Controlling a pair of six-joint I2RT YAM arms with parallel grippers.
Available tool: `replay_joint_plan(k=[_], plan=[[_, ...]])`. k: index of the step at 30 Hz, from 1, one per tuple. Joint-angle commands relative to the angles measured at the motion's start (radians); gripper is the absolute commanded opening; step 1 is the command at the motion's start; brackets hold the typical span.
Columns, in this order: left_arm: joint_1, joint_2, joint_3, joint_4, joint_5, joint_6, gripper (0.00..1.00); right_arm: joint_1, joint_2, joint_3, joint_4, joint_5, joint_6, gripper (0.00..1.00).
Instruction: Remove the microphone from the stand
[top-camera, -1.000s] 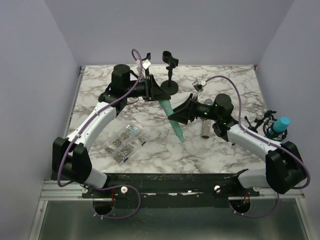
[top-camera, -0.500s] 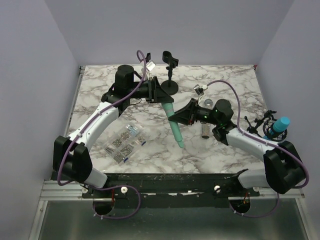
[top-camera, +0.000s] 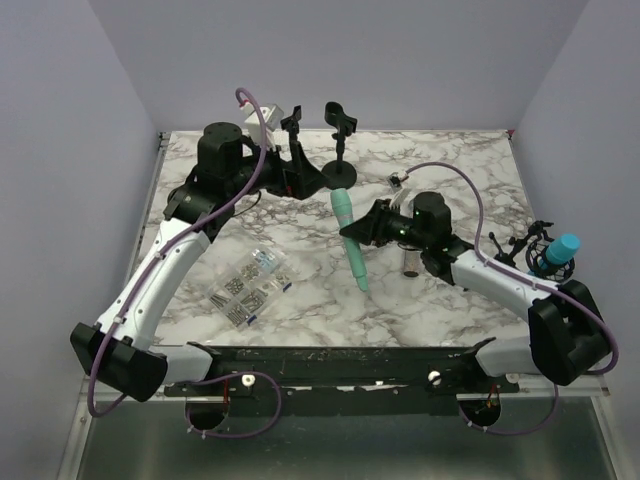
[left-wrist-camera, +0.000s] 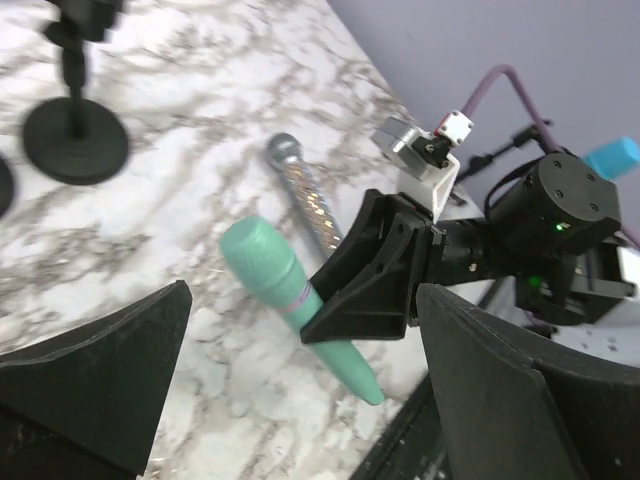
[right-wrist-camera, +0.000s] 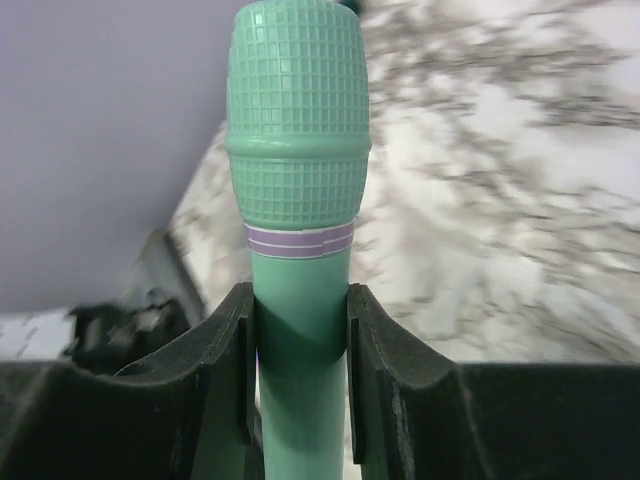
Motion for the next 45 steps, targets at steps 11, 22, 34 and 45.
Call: replay_joint_plan(k=[11, 22, 34, 45], plan=[[0.018, -0.065, -0.030, -0.059, -0.302, 0.033, 0.99, 0.001, 0.251, 0.308, -0.678, 0.989, -0.049, 0.01], [0.025, -0.053, -0.033, -0.049, -0.264, 0.018, 0.99, 0.002, 0.426, 0.424, -0.760, 1.101, -0.155, 0.01], [0.026, -0.034, -0.032, -0.043, -0.226, 0.003, 0.99, 0.002, 0.501, 0.460, -0.751, 1.092, -0.201, 0.20], [0.027, -0.036, -0.035, -0.039, -0.222, -0.002, 0.99, 0.002, 0.507, 0.470, -0.758, 1.062, -0.203, 0.43]])
